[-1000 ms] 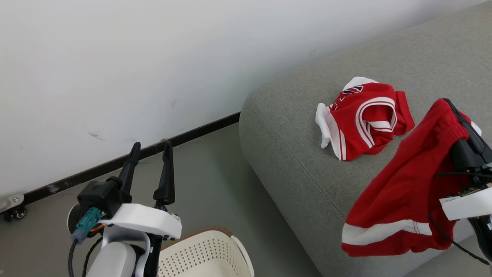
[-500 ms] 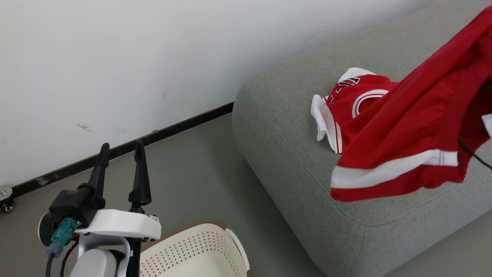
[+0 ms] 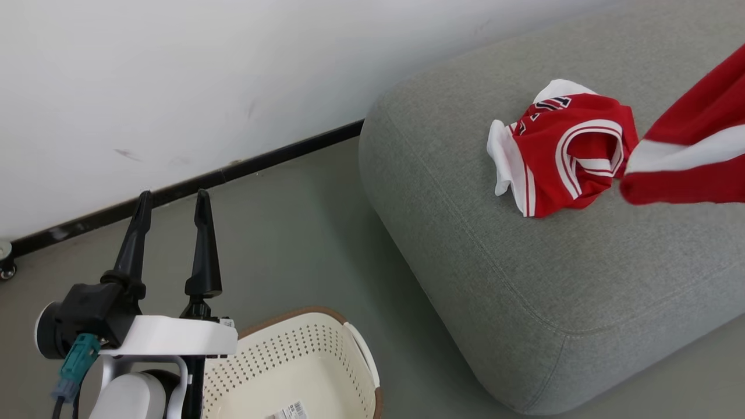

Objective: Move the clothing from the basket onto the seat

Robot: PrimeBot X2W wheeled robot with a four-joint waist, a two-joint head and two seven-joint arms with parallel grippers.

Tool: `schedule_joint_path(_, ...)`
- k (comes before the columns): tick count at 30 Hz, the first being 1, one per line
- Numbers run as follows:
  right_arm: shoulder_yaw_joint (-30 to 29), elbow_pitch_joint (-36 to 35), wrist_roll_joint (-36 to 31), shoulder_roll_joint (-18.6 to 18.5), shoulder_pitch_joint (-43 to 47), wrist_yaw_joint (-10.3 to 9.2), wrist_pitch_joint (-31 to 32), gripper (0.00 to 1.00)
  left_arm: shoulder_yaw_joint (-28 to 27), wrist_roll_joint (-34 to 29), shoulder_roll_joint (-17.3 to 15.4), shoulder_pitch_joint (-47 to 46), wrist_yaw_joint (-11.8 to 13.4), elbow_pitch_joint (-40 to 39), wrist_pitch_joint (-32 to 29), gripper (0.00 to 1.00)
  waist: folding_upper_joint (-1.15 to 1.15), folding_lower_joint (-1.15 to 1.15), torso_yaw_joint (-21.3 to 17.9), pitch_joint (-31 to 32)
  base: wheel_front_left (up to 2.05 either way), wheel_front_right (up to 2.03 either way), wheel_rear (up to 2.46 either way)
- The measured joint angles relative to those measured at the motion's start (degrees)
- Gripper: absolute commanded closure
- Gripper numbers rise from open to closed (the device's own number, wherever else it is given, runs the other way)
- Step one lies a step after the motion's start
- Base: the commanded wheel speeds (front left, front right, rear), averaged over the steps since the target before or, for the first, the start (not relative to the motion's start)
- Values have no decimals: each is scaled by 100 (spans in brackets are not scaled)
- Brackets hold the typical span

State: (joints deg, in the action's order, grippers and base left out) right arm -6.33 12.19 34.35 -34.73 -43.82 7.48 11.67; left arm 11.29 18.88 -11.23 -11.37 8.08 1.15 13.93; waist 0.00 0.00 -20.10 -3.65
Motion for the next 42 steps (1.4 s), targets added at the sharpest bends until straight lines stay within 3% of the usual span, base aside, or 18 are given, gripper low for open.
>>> schedule_joint_path(6,-36,377,-107,-336,-355,0,119,100,10,-124,-144,-1,52,-264,-138,0,0,0,93,-237,0,0,0)
schedule_joint_path(14,271,676,-181,-490,-580,0,129,100,-3,-216,-310,-29,76,-590,-339,0,0,0,220,-582,0,0,0)
schedule_joint_path(32,346,1568,-56,-420,-582,1,-338,100,37,-476,-635,-220,100,-1228,-839,0,0,0,520,-1353,0,0,0)
schedule_joint_path(42,568,2119,-325,-352,-584,1,-725,100,132,-594,-734,-456,69,-1478,-1140,0,0,0,667,-1842,0,0,0)
